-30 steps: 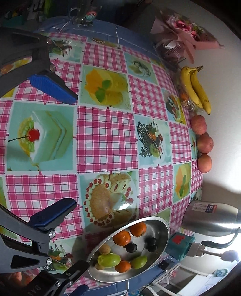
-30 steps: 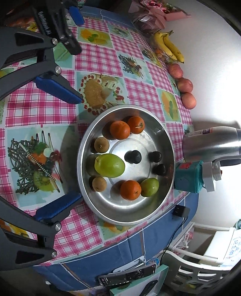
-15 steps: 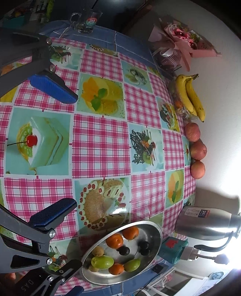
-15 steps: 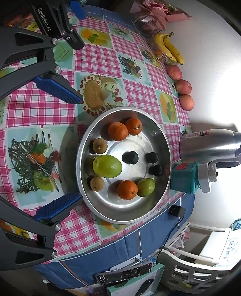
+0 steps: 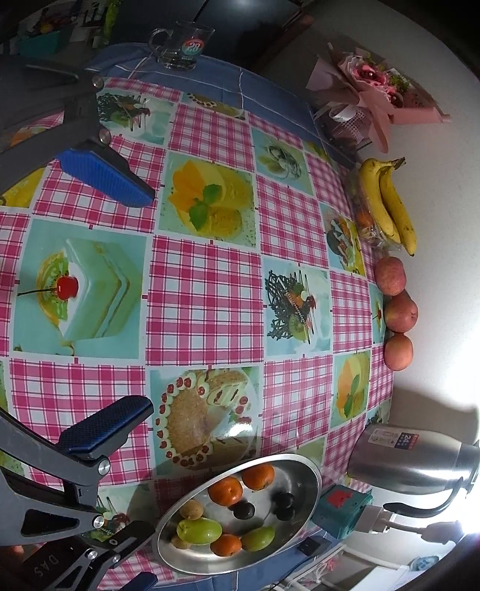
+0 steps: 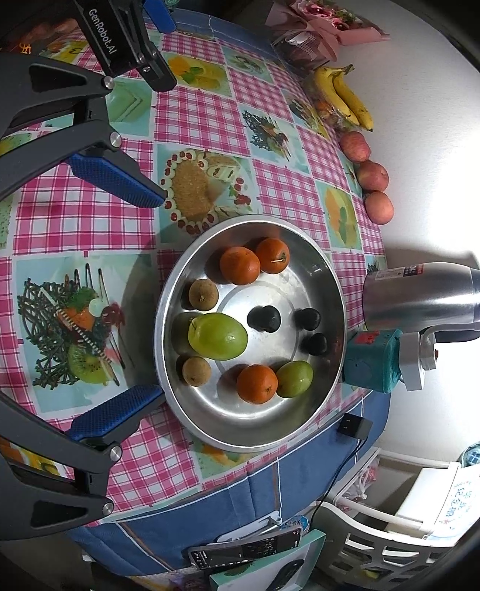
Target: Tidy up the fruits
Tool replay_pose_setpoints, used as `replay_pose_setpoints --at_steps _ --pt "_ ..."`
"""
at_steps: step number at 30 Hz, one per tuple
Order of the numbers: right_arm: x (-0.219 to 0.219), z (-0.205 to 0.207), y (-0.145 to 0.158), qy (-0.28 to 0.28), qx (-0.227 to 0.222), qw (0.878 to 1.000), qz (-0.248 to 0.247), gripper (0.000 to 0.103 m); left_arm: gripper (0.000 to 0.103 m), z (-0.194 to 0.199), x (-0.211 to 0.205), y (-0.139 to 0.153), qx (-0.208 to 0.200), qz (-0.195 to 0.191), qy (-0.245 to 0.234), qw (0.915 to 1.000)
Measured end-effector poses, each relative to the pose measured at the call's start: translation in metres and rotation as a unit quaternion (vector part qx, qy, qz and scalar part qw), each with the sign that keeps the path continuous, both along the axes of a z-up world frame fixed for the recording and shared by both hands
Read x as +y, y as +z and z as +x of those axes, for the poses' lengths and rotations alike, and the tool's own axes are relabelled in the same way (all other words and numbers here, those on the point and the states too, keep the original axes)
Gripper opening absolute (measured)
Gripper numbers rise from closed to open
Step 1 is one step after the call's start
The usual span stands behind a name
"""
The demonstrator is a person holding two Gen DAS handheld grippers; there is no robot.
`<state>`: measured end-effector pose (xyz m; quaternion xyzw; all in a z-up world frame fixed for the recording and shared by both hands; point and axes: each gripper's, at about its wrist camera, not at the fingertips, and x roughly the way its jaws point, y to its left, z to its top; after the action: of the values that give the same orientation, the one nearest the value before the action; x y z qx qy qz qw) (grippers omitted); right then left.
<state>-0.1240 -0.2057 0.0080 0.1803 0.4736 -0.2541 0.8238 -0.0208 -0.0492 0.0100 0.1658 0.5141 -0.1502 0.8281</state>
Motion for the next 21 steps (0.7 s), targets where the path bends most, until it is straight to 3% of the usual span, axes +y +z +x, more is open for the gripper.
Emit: replay_pose_setpoints --at_steps 21 --pt "0.002 0.0035 -0.0059 0.003 0.024 1.0 -0.002 0.096 0.103 0.0096 0.0062 -0.0062 0.031 -0.004 0.02 0.9993"
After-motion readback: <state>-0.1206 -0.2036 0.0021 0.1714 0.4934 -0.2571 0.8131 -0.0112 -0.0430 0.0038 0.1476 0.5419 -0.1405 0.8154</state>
